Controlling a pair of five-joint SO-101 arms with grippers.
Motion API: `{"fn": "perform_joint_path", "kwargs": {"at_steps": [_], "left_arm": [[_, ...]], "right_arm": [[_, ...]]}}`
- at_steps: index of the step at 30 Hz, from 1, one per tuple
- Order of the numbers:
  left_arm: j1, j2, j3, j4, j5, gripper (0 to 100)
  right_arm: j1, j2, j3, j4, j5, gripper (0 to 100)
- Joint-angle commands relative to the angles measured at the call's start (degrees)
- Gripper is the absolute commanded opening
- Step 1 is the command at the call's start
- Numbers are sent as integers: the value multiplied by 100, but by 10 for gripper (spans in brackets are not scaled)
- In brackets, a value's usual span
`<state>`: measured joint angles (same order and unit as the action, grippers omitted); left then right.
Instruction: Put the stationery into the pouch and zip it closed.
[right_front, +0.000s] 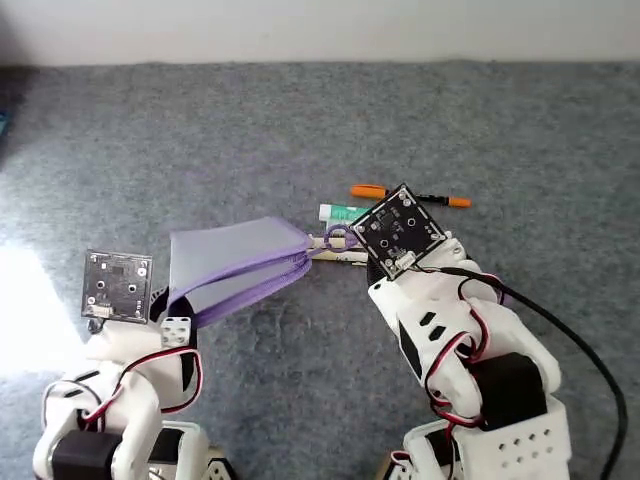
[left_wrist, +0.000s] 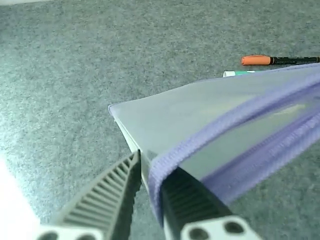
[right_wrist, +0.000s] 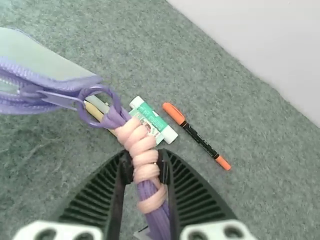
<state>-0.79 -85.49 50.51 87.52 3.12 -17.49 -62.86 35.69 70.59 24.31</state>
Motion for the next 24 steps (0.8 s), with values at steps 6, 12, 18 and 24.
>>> {"fn": "perform_joint_path", "kwargs": {"at_steps": [6,12,18,24], "left_arm": [[-62,70,-295,70,26,12],[-62,70,-303,70,615,12],[-396,79,-418,70,782,12],[-1090,721,-1209,211,774,12]], "right_arm": [[-22,57,-1240,1437,-1055,293],[954,66,-1459,1991,-1090,243],[1244,901,-1415,2000,-633,220],[1235,2607,-1829,1956,-527,220]]}}
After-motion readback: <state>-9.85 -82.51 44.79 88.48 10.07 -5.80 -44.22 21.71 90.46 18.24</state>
